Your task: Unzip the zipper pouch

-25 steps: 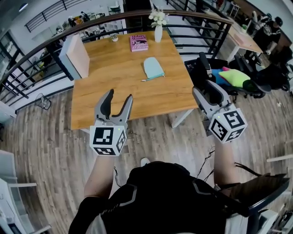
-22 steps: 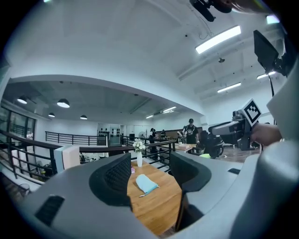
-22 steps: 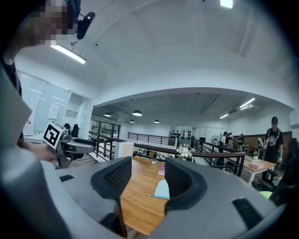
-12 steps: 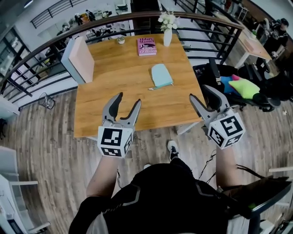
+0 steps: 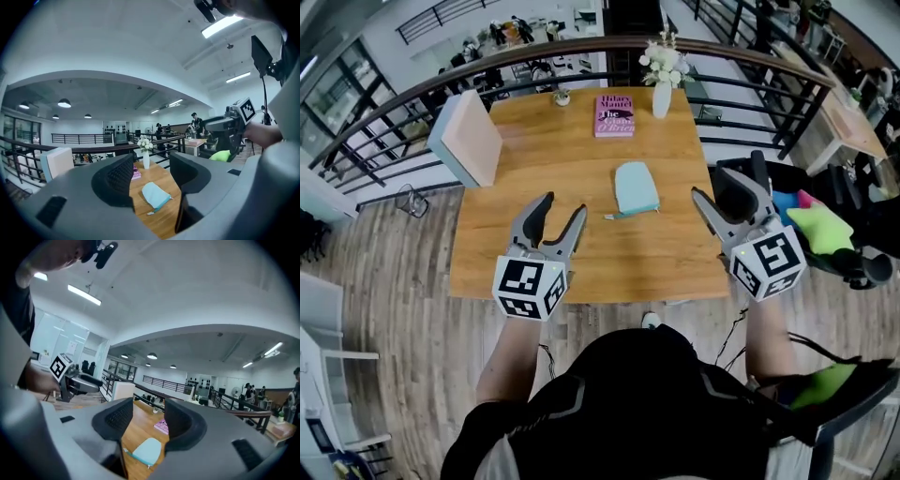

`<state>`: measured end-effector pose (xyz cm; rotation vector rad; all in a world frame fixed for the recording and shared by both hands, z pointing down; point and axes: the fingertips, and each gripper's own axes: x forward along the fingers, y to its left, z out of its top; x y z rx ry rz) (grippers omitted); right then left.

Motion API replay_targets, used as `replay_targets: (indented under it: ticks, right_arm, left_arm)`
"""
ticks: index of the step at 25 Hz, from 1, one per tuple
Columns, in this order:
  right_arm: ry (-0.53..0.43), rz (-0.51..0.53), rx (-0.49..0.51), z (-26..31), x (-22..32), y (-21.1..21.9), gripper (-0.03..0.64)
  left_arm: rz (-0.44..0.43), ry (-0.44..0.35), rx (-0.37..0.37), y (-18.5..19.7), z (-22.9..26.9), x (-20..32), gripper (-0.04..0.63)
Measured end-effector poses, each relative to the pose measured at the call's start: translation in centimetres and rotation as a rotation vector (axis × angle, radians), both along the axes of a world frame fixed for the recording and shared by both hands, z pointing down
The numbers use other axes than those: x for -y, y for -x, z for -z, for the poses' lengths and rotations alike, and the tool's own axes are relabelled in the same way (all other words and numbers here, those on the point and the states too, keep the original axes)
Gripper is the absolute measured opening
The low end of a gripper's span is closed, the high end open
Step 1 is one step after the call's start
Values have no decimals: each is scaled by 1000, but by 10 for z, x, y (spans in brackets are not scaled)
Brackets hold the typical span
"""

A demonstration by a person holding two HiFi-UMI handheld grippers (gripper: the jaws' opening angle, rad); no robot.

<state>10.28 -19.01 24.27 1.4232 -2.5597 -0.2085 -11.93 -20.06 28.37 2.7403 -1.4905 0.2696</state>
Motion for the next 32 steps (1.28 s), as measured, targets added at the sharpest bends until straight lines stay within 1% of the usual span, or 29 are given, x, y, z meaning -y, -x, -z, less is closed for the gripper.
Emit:
replay_targets:
  ticks: [2,7,11,15,17,20,24,25,26,29,30,32]
  right_arm:
    - [-4,26,38,3,18,-11,209]
    - [3,80,40,0,63,-33,209]
    - [28,127,38,-13,87,-41,209]
    - [36,194,23,-29,112,-45,207]
    - [70,220,24,-46,125,-43,207]
    - [149,246,25,-79,141,-36,205]
    - [214,249,-2,-124,162,-34,192]
    - [231,248,-9,-137,167,-33,187]
    - [249,245,-21,-150,172,-31,187]
    - [306,245,-65,-194,183,-31,183]
    - [324,252,-82,-209,186,-32,183]
    - [351,275,-120,-235,191,-30,179]
  left_arm:
    - [23,0,-5,-7,1,16,259]
    - [60,-7,5,-28,-1,49,259]
    - [73,33,-46,-38,-8,59,259]
    - [118,39,2,-48,-23,74,259]
    - [113,66,0,-51,-34,82,259]
    - [96,134,-18,-47,-53,87,259]
    - [85,156,49,-44,-77,99,259]
    - [80,161,53,-44,-83,103,259]
    - [79,176,43,-43,-89,105,259]
    - [76,248,-22,-44,-114,112,250]
    - [74,264,-17,-45,-123,114,250]
    - [68,282,24,-48,-141,116,250]
